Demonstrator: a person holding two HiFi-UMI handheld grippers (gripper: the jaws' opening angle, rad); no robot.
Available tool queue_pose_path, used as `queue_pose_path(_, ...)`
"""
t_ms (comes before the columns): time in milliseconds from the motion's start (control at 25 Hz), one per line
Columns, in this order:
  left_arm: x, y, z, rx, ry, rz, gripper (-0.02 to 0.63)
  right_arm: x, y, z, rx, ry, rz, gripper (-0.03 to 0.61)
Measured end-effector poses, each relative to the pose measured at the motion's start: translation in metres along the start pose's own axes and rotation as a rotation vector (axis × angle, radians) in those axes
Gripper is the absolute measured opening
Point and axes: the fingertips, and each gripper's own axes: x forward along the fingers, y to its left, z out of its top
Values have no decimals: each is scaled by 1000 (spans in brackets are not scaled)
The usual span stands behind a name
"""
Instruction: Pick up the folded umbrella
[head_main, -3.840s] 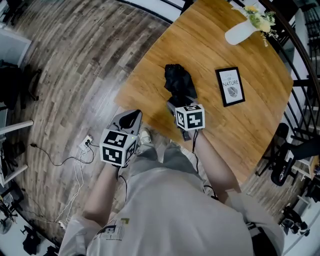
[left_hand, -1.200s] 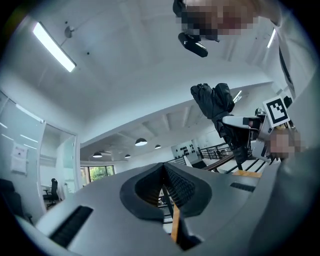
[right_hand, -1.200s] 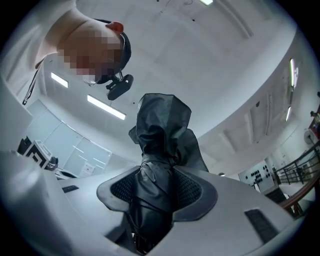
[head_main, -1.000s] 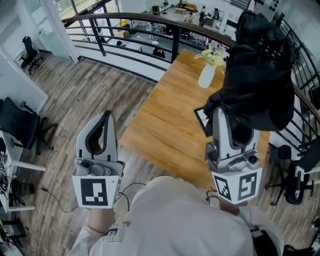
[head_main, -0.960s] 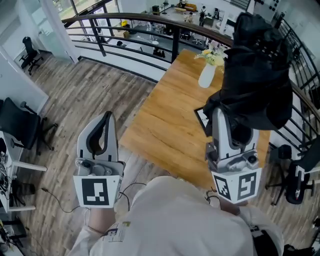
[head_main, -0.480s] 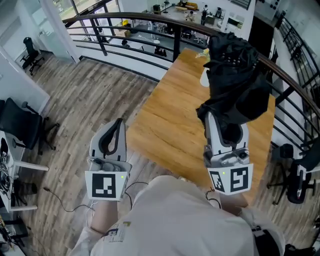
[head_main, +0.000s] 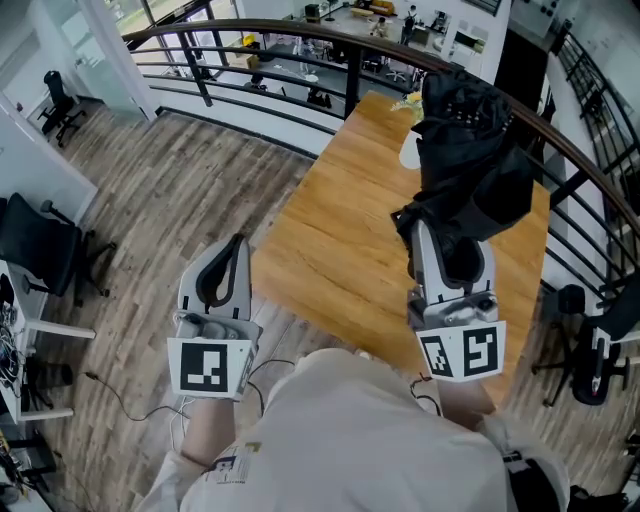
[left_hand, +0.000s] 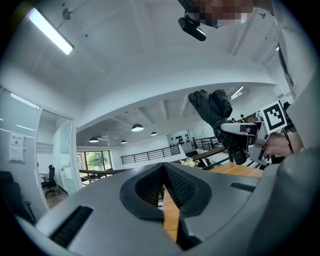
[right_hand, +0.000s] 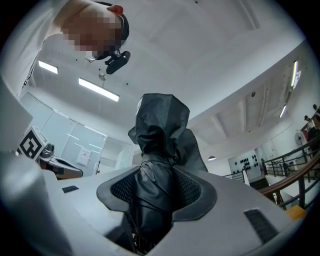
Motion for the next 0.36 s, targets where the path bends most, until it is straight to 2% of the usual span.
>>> queue_pose_path(360,8,-4,1,-6,3,-7,17,2,-6,-2,7,13,9,221)
